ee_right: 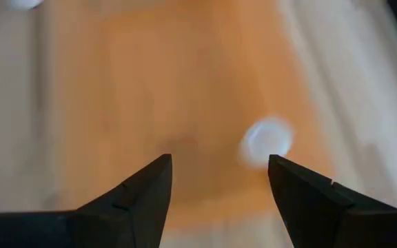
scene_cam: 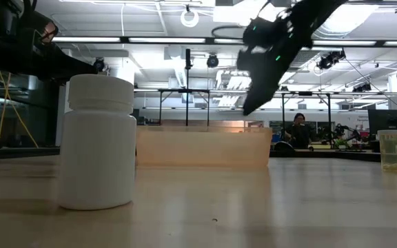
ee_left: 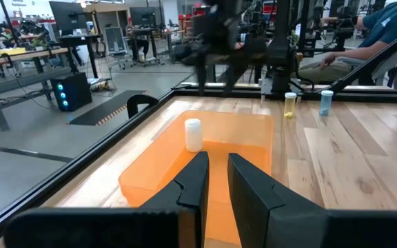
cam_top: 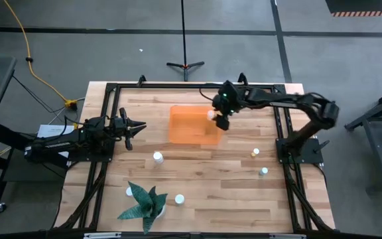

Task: Pick and place pill bottles into a basket
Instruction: Put the yellow pill bottle in the orange bin

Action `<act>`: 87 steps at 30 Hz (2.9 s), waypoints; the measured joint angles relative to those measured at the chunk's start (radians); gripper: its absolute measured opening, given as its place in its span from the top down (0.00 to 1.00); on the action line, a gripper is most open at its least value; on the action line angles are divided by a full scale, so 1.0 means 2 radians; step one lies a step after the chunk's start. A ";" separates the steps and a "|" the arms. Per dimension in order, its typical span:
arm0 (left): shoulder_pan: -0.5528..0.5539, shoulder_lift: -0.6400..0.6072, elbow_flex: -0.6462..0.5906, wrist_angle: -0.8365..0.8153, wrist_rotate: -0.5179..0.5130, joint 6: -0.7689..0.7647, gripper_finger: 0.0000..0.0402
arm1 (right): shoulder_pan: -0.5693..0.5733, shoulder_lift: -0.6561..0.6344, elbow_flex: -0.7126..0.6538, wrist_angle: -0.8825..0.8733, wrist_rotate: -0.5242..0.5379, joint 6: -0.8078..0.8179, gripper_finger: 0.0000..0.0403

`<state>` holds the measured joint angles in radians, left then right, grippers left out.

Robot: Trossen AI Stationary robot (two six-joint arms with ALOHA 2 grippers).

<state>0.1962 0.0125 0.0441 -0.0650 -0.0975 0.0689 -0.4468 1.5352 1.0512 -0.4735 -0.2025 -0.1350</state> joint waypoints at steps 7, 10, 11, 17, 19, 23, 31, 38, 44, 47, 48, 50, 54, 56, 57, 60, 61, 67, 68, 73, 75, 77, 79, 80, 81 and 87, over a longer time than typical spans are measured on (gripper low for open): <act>0.000 0.000 0.000 0.000 0.000 0.000 0.77 | 0.054 -0.137 -0.045 -0.107 0.019 0.084 0.43; 0.000 0.000 0.000 0.000 0.000 0.000 0.77 | 0.099 -0.198 -0.085 -0.122 0.058 0.123 0.42; 0.000 0.000 0.000 0.000 0.000 0.000 0.77 | 0.115 -0.215 -0.098 -0.127 0.070 0.135 0.42; 0.000 0.000 0.000 0.000 0.000 0.000 0.77 | 0.200 -0.298 -0.174 -0.152 0.089 0.212 0.42; 0.000 0.000 0.000 0.000 0.000 0.000 0.77 | 0.221 -0.310 -0.192 -0.166 0.099 0.245 0.42; 0.000 0.000 0.000 0.000 0.000 -0.001 0.77 | 0.252 -0.314 -0.200 -0.208 0.138 0.293 0.42; 0.000 0.000 0.000 0.000 0.000 -0.010 0.77 | 0.323 -0.311 -0.200 -0.230 0.159 0.305 0.42; 0.000 0.000 0.000 0.000 0.000 -0.011 0.77 | 0.372 -0.306 -0.200 -0.234 0.177 0.317 0.42; 0.000 0.000 0.000 0.000 0.000 -0.011 0.77 | 0.382 -0.304 -0.200 -0.232 0.186 0.329 0.42; 0.000 0.000 0.000 0.000 0.000 -0.011 0.77 | 0.381 -0.296 -0.200 -0.234 0.195 0.330 0.42; 0.000 0.000 0.000 0.000 0.000 -0.011 0.77 | 0.381 -0.293 -0.200 -0.235 0.194 0.334 0.42; 0.000 0.000 0.000 0.000 0.000 -0.011 0.77 | 0.380 -0.285 -0.200 -0.235 0.191 0.356 0.42; 0.000 0.000 0.000 0.000 0.000 -0.011 0.77 | 0.381 -0.268 -0.200 -0.241 0.179 0.376 0.42; 0.000 0.000 0.000 0.000 0.000 -0.011 0.77 | 0.381 -0.258 -0.200 -0.247 0.184 0.378 0.42; 0.000 0.000 0.000 0.000 0.000 -0.011 0.77 | 0.381 -0.253 -0.200 -0.248 0.188 0.376 0.42; 0.000 0.000 0.000 0.000 0.000 -0.011 0.77 | 0.380 -0.242 -0.200 -0.247 0.194 0.369 0.42; 0.000 0.000 0.000 0.000 0.000 -0.011 0.77 | 0.380 -0.240 -0.200 -0.248 0.198 0.369 0.42; 0.000 0.000 0.000 0.000 0.000 -0.011 0.77 | 0.380 -0.234 -0.200 -0.255 0.205 0.369 0.42; 0.000 0.000 0.000 0.000 0.000 -0.011 0.77 | 0.380 -0.234 -0.200 -0.258 0.206 0.368 0.42; 0.000 0.000 0.000 0.000 0.000 -0.011 0.77 | 0.380 -0.234 -0.200 -0.253 0.220 0.368 0.42; 0.000 0.000 0.000 0.000 0.000 -0.011 0.77 | 0.380 -0.234 -0.200 -0.253 0.220 0.367 0.42; 0.000 0.000 0.000 0.000 0.000 -0.011 0.77 | 0.380 -0.234 -0.201 -0.251 0.220 0.366 0.42; 0.000 0.000 0.000 0.000 0.000 -0.011 0.77 | 0.380 -0.234 -0.212 -0.239 0.219 0.366 0.42; 0.000 0.000 0.000 0.000 0.000 -0.011 0.77 | 0.380 -0.234 -0.219 -0.233 0.216 0.365 0.42; 0.000 0.000 0.000 0.000 0.000 -0.011 0.77 | 0.380 -0.234 -0.226 -0.228 0.211 0.365 0.42; 0.000 0.000 0.000 0.000 0.000 -0.011 0.77 | 0.380 -0.234 -0.252 -0.225 0.196 0.382 0.42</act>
<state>0.1960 0.0124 0.0441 -0.0654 -0.0975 0.0475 0.3141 1.0672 0.5480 -0.9238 0.1892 0.6292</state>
